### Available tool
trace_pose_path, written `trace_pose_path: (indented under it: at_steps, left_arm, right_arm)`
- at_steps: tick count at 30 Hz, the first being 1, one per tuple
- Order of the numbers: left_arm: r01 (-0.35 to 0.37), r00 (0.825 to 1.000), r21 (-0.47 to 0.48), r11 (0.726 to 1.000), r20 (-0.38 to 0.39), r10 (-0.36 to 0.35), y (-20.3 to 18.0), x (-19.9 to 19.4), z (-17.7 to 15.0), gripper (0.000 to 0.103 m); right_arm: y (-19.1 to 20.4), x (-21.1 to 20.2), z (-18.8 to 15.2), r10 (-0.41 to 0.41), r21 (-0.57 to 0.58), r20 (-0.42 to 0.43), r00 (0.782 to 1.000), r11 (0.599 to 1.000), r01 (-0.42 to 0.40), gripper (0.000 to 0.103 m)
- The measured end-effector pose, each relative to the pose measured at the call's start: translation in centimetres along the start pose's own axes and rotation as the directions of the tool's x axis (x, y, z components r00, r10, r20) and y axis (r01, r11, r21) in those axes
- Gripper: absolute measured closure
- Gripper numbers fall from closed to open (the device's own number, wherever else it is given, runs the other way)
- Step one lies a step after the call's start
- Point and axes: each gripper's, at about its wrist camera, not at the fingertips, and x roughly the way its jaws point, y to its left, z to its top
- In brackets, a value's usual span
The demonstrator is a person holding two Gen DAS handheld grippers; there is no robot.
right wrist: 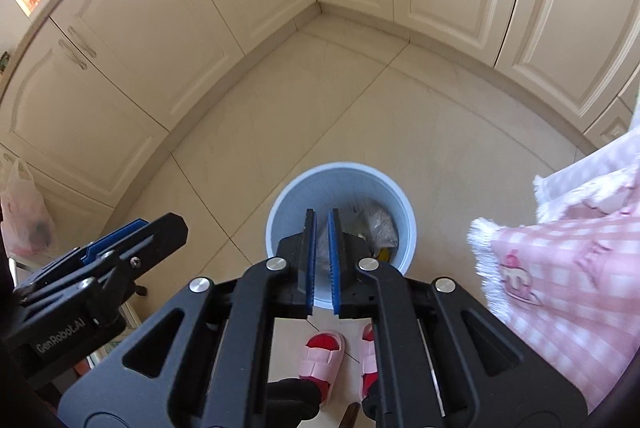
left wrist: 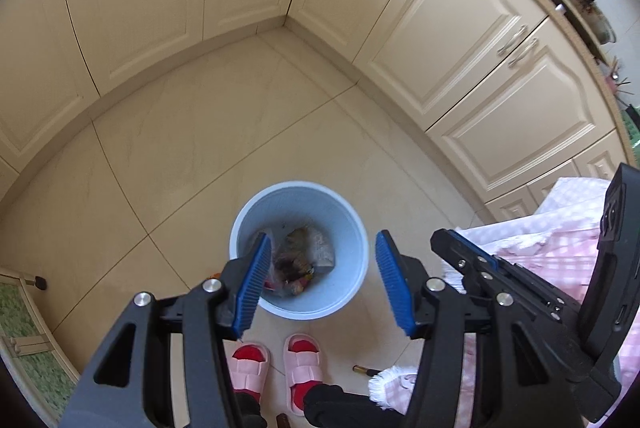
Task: Collect trash
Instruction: 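Open both tools to drop the wrapper and packet into the bucket, then move both tools back over the table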
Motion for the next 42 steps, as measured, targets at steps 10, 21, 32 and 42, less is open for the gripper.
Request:
trace_pose_path:
  at_steps: [10,21,32,42]
  left_arm:
    - [0.073,0.986,0.123,0.990,0.143,-0.090,-7.7,-10.4,-0.9,0.049]
    - [0.169,0.936,0.387,0.906,0.225,-0.271,-25.4,-19.1,-5.4,0.042]
    - [0.256,0.936,0.657,0.708,0.015,-0.352,-44.5,-15.1,-13.0,0.042]
    - [0.265,0.956,0.773,0.577,-0.132,-0.263,-54.2,-7.8,-16.9,0.042]
  right_arm:
    - [-0.5,-12.7,-0.4,-0.033,-0.004,0.189,0.981,0.999,0.035,0.096]
    - [-10.2,-30.7,-4.9,-0.209,0.144,0.418,0.884,0.976,0.162,0.088]
    - [-27.7,-40.8,-11.8,-0.469,0.423,0.400,0.787,0.857,0.295,0.057]
    - [-37.7,-40.5,-13.5,-0.525,0.526,0.298,0.797,0.787,0.322,0.056]
